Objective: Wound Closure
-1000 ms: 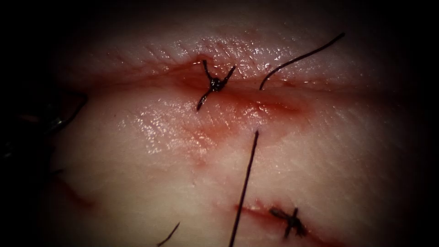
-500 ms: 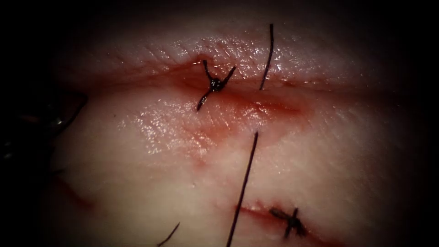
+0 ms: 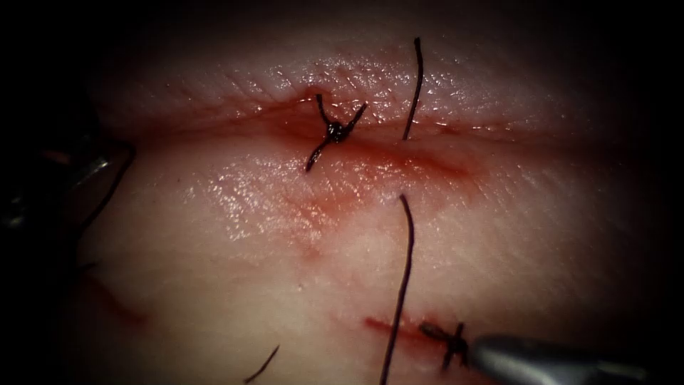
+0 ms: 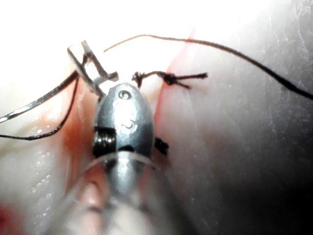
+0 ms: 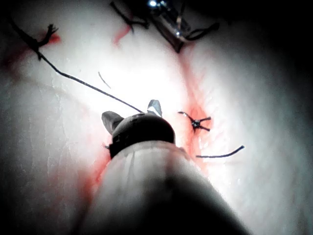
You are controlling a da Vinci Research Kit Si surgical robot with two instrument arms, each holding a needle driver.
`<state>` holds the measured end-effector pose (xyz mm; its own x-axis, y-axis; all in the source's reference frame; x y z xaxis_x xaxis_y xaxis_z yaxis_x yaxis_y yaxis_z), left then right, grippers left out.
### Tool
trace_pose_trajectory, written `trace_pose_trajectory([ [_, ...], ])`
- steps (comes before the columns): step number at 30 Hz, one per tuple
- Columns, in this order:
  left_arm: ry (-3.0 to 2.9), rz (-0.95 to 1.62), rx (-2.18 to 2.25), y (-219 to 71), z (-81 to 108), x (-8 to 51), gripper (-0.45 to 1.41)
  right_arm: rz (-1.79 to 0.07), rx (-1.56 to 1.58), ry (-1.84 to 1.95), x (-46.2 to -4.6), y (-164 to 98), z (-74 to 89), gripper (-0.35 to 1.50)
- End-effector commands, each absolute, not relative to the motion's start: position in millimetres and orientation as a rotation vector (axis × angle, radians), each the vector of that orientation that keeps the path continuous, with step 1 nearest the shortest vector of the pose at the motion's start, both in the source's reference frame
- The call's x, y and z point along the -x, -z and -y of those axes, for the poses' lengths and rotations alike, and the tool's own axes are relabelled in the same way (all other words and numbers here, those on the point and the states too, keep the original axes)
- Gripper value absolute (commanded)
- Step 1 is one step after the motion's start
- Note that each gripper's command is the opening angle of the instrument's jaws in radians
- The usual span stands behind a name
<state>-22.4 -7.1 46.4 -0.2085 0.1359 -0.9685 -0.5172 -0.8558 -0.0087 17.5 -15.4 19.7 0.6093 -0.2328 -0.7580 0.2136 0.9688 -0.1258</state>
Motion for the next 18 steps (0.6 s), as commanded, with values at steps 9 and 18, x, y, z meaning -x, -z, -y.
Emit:
trace_pose_trajectory([
  [9,-2.131,-0.438,1.705,-45,2.8,26.8,-0.45,-0.753,0.171,0.076,-15.1,-23,8.9,1.26],
  [18,-2.13,-0.435,1.731,-48,0.4,27.0,-0.45,-0.863,-0.018,-0.634,-16.6,-28,3.7,0.94],
])
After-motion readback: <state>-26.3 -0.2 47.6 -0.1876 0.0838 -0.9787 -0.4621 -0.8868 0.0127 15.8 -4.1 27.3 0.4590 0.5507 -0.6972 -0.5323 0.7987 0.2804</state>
